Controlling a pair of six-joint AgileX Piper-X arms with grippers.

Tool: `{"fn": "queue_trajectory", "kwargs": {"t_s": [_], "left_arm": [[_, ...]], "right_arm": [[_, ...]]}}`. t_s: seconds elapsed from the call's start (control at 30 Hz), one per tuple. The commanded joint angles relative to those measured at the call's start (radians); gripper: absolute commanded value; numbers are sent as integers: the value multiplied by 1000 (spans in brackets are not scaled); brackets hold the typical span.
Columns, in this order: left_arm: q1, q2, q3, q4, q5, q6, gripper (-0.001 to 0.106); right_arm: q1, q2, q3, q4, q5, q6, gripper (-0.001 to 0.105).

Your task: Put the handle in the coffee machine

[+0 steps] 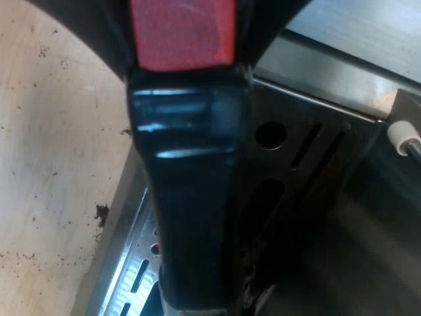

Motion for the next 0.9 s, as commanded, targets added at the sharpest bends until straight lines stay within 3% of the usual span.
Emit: {"fn": "queue_trajectory", "kwargs": {"t_s": [0.03,0.2,0.47,0.9], "left_arm": [[0,17,-13,-35,67,6,0],[0,40,-13,-61,67,6,0],[0,55,-13,-77,67,-2,0],[0,80,-31,-111,67,-22,0]], "right_arm": [[-3,7,0,-58,16,-45,72],[-11,22,24,-160,13,-122,72],[-37,22,55,-253,8,-183,72],[-42,22,55,-255,8,-183,72]]}}
